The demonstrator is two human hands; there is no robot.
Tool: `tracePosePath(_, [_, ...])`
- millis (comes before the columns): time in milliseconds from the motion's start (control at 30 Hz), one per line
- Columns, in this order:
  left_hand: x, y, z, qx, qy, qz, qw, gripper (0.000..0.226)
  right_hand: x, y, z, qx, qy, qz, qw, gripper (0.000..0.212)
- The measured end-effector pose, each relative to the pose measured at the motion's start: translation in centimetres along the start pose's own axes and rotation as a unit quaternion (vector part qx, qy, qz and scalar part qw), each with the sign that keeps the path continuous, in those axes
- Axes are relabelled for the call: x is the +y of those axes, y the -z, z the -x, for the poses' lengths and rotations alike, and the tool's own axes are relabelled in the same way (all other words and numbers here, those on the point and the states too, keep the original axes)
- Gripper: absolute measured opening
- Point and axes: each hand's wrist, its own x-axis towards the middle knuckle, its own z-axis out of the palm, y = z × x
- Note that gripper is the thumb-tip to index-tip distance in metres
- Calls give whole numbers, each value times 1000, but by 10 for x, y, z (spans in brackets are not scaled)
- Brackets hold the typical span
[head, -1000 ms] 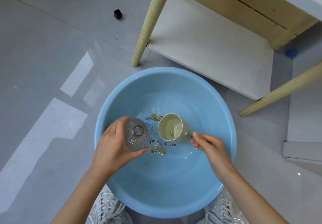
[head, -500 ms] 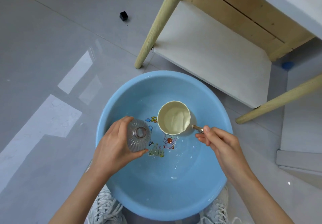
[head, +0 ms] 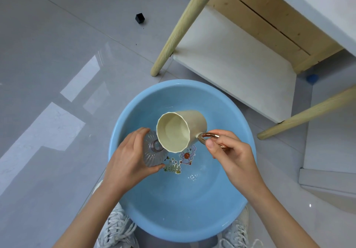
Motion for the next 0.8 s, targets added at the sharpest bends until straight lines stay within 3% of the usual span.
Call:
tracePosePath(167, [1,1,-1,4,3,-5,1000,99,1,-1,3,18,41,33,998,34])
tracePosePath(400, [2,2,-1,-3,13,-2,1000,98,1,-4,6,21,104,90,990,41])
tracePosePath(800, [2,1,-1,-4,13,-3,1000,96,0,-4,8,22,167,138,976,17])
